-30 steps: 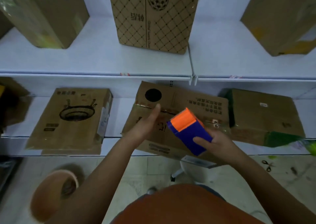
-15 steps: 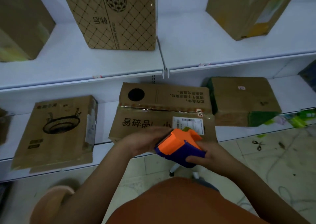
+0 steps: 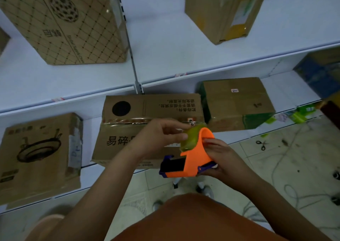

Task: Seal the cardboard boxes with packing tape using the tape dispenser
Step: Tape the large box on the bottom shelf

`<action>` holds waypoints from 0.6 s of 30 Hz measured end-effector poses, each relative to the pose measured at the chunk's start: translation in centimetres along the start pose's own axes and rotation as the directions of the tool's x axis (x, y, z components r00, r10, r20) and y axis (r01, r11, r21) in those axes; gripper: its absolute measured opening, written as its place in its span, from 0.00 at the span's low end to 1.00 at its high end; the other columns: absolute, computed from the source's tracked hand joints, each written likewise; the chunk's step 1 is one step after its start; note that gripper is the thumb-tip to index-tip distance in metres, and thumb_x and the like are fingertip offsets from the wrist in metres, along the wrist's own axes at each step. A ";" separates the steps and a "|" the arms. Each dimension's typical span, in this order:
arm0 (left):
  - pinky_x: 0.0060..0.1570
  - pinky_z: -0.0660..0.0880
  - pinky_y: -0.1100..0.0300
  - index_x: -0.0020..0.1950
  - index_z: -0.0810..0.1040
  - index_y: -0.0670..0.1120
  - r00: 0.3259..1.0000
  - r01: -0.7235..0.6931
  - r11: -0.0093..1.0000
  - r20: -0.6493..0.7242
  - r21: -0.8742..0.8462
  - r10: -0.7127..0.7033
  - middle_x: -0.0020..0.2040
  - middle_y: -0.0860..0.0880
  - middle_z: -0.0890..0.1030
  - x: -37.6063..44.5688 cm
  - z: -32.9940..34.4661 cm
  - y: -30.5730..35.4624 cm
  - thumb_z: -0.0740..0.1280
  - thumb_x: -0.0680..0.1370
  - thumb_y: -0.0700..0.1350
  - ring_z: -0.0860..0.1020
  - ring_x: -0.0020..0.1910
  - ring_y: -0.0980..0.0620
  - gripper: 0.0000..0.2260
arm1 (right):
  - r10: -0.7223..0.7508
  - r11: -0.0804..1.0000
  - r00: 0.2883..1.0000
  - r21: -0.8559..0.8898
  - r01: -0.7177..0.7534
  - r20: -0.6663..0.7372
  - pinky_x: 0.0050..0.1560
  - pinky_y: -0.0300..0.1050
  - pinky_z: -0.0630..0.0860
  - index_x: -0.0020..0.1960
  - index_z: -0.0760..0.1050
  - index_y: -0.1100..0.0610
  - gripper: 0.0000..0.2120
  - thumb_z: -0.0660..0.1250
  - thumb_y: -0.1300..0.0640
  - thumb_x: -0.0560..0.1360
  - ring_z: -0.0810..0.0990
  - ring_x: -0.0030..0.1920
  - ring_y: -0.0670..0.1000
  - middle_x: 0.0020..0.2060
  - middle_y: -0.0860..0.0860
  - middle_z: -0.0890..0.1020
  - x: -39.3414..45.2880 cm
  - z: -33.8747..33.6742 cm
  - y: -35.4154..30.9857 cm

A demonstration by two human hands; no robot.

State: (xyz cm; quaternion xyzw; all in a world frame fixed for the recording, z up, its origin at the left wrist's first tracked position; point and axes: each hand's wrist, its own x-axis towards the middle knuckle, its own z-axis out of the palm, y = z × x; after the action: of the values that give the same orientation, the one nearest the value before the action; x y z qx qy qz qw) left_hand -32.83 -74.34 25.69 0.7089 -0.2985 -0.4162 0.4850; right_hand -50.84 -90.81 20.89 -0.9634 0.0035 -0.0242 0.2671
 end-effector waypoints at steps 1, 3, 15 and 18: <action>0.52 0.80 0.61 0.54 0.85 0.54 0.999 -0.019 0.999 -0.039 0.026 0.020 0.53 0.57 0.84 0.3 0.2 0.2 0.74 0.75 0.43 0.82 0.52 0.58 0.10 | 0.005 1.000 1.000 -0.002 -0.005 -0.013 0.68 0.37 0.65 0.54 0.80 0.57 0.35 0.55 0.27 0.72 0.68 0.66 0.47 0.53 0.51 0.84 0.1 -0.2 0.3; 0.53 0.80 0.60 0.53 0.85 0.51 0.994 -0.033 0.998 -0.099 0.050 0.037 0.51 0.55 0.85 1.1 0.6 0.4 0.74 0.75 0.43 0.82 0.51 0.57 0.08 | 0.016 1.000 0.999 0.015 -0.016 -0.039 0.70 0.27 0.54 0.53 0.81 0.58 0.36 0.56 0.27 0.73 0.69 0.64 0.48 0.52 0.52 0.84 0.4 -0.6 0.9; 0.47 0.80 0.62 0.46 0.82 0.52 0.997 -0.078 0.977 -0.010 0.200 0.081 0.44 0.54 0.83 5.2 1.9 3.9 0.69 0.79 0.40 0.82 0.45 0.58 0.07 | -0.039 0.999 0.997 0.015 0.040 -0.068 0.71 0.35 0.59 0.59 0.79 0.59 0.34 0.58 0.30 0.74 0.69 0.67 0.49 0.57 0.51 0.83 0.1 -2.3 4.1; 0.48 0.78 0.62 0.47 0.79 0.54 0.993 -0.116 0.927 0.013 0.356 0.119 0.46 0.55 0.81 5.8 2.8 4.2 0.66 0.81 0.42 0.79 0.46 0.58 0.07 | -0.028 0.999 0.997 0.023 0.030 -0.078 0.69 0.35 0.59 0.59 0.79 0.59 0.34 0.58 0.31 0.74 0.69 0.66 0.48 0.57 0.51 0.83 -0.1 -2.7 4.6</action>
State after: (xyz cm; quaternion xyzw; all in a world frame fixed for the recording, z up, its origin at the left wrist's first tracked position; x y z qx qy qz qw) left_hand -32.65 -81.89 27.37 0.7677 -0.4087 -0.3221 0.3739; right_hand -51.03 -96.13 20.87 -0.9583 -0.0001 -0.0655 0.2782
